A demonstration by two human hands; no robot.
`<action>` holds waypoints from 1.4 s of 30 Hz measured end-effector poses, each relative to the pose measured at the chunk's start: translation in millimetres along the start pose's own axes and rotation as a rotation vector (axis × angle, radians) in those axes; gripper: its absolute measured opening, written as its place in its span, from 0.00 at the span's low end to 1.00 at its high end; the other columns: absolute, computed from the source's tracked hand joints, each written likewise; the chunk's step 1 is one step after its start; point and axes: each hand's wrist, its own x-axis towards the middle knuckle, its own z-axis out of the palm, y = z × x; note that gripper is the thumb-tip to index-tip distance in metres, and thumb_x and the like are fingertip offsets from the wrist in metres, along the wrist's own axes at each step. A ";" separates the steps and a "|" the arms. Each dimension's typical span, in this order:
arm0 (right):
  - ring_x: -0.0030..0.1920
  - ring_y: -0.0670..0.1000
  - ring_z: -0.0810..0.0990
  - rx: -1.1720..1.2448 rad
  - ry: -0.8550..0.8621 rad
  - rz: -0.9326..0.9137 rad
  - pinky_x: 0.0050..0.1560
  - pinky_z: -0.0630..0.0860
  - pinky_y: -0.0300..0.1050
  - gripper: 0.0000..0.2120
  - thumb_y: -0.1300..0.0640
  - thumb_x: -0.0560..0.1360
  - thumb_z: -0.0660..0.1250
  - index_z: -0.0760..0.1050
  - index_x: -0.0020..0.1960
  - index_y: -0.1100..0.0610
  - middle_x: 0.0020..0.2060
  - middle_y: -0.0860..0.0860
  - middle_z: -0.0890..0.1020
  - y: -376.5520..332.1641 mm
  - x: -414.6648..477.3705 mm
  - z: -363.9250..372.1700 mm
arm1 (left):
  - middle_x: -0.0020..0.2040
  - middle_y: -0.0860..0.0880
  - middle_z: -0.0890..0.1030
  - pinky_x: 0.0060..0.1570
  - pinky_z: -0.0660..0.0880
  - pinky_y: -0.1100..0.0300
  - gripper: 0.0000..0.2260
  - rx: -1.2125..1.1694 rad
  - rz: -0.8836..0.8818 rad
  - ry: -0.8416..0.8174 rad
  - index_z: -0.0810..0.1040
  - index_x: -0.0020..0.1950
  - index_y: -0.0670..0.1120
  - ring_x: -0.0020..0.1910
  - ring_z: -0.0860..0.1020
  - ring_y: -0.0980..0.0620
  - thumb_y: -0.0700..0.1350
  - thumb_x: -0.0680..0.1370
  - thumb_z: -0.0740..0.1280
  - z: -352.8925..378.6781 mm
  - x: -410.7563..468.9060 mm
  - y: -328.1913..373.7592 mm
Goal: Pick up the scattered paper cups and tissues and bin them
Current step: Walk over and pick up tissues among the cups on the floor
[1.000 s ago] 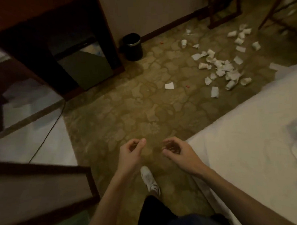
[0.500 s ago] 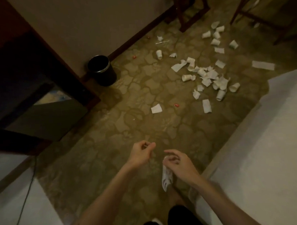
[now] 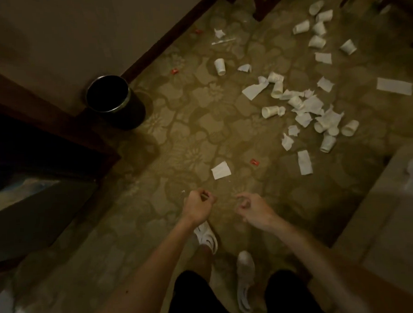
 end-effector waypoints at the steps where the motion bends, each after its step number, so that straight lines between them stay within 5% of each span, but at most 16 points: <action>1: 0.44 0.49 0.81 -0.025 0.005 0.015 0.53 0.81 0.50 0.16 0.58 0.77 0.68 0.74 0.64 0.50 0.44 0.48 0.82 -4.0 26.4 -0.4 | 0.41 0.48 0.80 0.40 0.77 0.54 0.04 0.004 0.013 -0.008 0.79 0.47 0.46 0.39 0.78 0.52 0.44 0.80 0.67 -4.5 26.9 -0.2; 5: 0.51 0.50 0.80 -0.083 0.069 0.053 0.53 0.79 0.46 0.14 0.60 0.77 0.68 0.75 0.62 0.51 0.54 0.52 0.82 -7.6 141.5 7.2 | 0.35 0.50 0.79 0.40 0.74 0.56 0.08 0.032 0.061 0.012 0.77 0.39 0.49 0.38 0.78 0.50 0.44 0.79 0.68 -7.5 143.5 -14.0; 9: 0.53 0.49 0.77 -0.202 0.079 -0.001 0.49 0.71 0.38 0.13 0.57 0.79 0.65 0.76 0.63 0.51 0.59 0.52 0.81 16.0 248.0 23.6 | 0.39 0.49 0.79 0.35 0.70 0.61 0.05 0.137 0.082 -0.003 0.79 0.48 0.43 0.40 0.77 0.51 0.44 0.79 0.68 18.0 256.8 -46.8; 14: 0.65 0.53 0.76 -0.340 0.075 -0.013 0.63 0.73 0.45 0.17 0.61 0.81 0.59 0.73 0.68 0.53 0.66 0.54 0.77 66.5 377.5 38.9 | 0.52 0.42 0.82 0.53 0.78 0.49 0.08 0.242 0.075 -0.050 0.79 0.54 0.40 0.52 0.80 0.42 0.44 0.80 0.66 66.1 389.4 -93.1; 18: 0.66 0.54 0.74 -0.342 0.035 0.068 0.65 0.73 0.48 0.20 0.64 0.80 0.60 0.70 0.71 0.55 0.68 0.56 0.75 115.1 463.9 56.8 | 0.56 0.44 0.81 0.54 0.78 0.51 0.06 0.385 0.057 -0.094 0.77 0.56 0.46 0.54 0.79 0.45 0.45 0.80 0.67 106.9 469.8 -132.5; 22: 0.68 0.56 0.72 -0.378 0.043 0.104 0.67 0.70 0.48 0.24 0.58 0.80 0.63 0.64 0.74 0.58 0.69 0.57 0.73 157.2 514.6 69.4 | 0.64 0.44 0.77 0.53 0.76 0.54 0.21 0.567 0.121 -0.219 0.73 0.68 0.48 0.59 0.77 0.47 0.45 0.76 0.72 145.4 525.1 -164.6; 26: 0.69 0.55 0.70 -0.341 0.135 0.134 0.68 0.66 0.47 0.23 0.55 0.78 0.65 0.67 0.72 0.56 0.69 0.55 0.73 184.0 538.2 74.9 | 0.78 0.43 0.58 0.70 0.66 0.42 0.39 0.945 0.319 -0.412 0.56 0.79 0.52 0.74 0.61 0.40 0.50 0.73 0.74 171.5 554.9 -187.0; 29: 0.71 0.55 0.67 -0.292 0.228 0.179 0.73 0.62 0.51 0.26 0.53 0.77 0.65 0.64 0.74 0.55 0.72 0.55 0.68 197.3 545.7 83.4 | 0.78 0.42 0.57 0.68 0.68 0.45 0.38 1.214 0.505 -0.403 0.52 0.80 0.51 0.74 0.60 0.40 0.49 0.77 0.70 178.4 565.3 -200.3; 34: 0.64 0.55 0.75 -0.348 0.114 0.065 0.63 0.72 0.46 0.20 0.56 0.75 0.70 0.74 0.66 0.55 0.63 0.55 0.78 213.1 541.2 70.8 | 0.71 0.45 0.71 0.63 0.71 0.51 0.19 1.107 0.667 -0.407 0.70 0.72 0.48 0.68 0.72 0.43 0.45 0.81 0.63 185.9 574.3 -196.7; 38: 0.56 0.58 0.81 -0.422 0.143 -0.030 0.52 0.75 0.47 0.11 0.54 0.79 0.65 0.80 0.56 0.58 0.54 0.58 0.83 209.0 541.8 28.0 | 0.67 0.43 0.71 0.59 0.69 0.52 0.17 0.994 0.800 -0.327 0.74 0.67 0.45 0.64 0.71 0.42 0.51 0.82 0.62 207.4 578.0 -175.0; 42: 0.50 0.60 0.82 -0.634 0.184 -0.055 0.41 0.69 0.44 0.16 0.50 0.79 0.65 0.82 0.51 0.63 0.47 0.62 0.84 186.7 537.1 -53.6 | 0.60 0.40 0.79 0.58 0.73 0.52 0.17 0.486 0.665 -0.298 0.78 0.63 0.41 0.58 0.77 0.41 0.51 0.79 0.64 238.1 576.7 -121.7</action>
